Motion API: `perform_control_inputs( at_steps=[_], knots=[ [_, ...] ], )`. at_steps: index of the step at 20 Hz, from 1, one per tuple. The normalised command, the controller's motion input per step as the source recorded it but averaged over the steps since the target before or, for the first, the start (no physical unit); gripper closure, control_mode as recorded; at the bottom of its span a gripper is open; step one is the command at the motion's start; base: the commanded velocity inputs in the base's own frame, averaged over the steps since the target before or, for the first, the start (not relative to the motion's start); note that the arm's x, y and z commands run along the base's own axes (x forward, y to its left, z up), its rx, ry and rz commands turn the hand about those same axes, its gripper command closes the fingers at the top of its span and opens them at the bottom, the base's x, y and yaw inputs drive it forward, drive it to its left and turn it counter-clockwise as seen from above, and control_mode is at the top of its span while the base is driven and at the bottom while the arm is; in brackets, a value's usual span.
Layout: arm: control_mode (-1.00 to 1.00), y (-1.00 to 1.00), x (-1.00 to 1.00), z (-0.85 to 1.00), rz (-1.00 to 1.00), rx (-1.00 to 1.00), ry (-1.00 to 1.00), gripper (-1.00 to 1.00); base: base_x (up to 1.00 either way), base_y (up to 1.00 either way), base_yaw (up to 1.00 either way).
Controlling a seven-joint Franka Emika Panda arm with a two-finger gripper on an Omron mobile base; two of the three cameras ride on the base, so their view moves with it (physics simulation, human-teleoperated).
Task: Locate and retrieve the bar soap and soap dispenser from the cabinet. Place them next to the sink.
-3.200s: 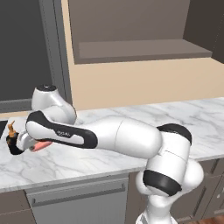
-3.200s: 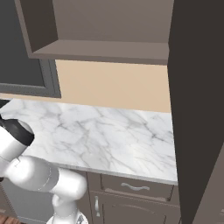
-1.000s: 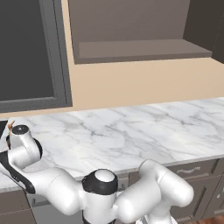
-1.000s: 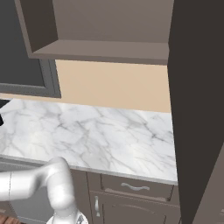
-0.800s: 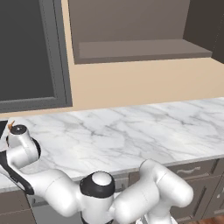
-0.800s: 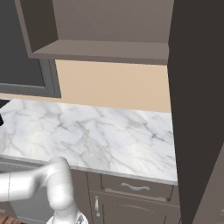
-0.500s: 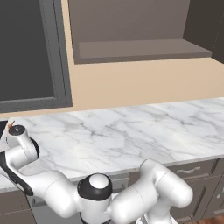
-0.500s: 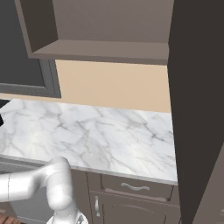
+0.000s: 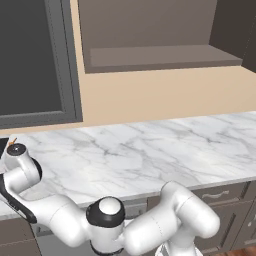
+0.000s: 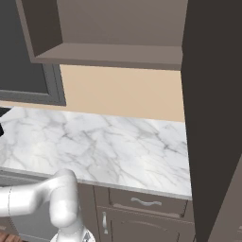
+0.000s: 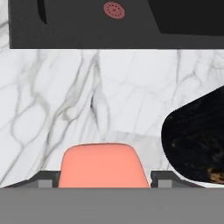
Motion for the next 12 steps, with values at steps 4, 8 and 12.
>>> perform_control_inputs(
  at_steps=[4, 8, 12],
  knots=[
    [-1.0, 0.14, 0.07, -0.23, 0.03, 0.02, -0.02, -1.0, 0.0, 0.0, 0.0],
    [-1.0, 0.07, 0.06, -0.15, 0.02, 0.01, -0.02, -1.0, 0.0, 0.0, 0.0],
    [-1.0, 0.14, 0.0, 0.07, 0.02, -0.03, 0.01, -1.0, 0.0, 0.0, 0.0]
  ],
)
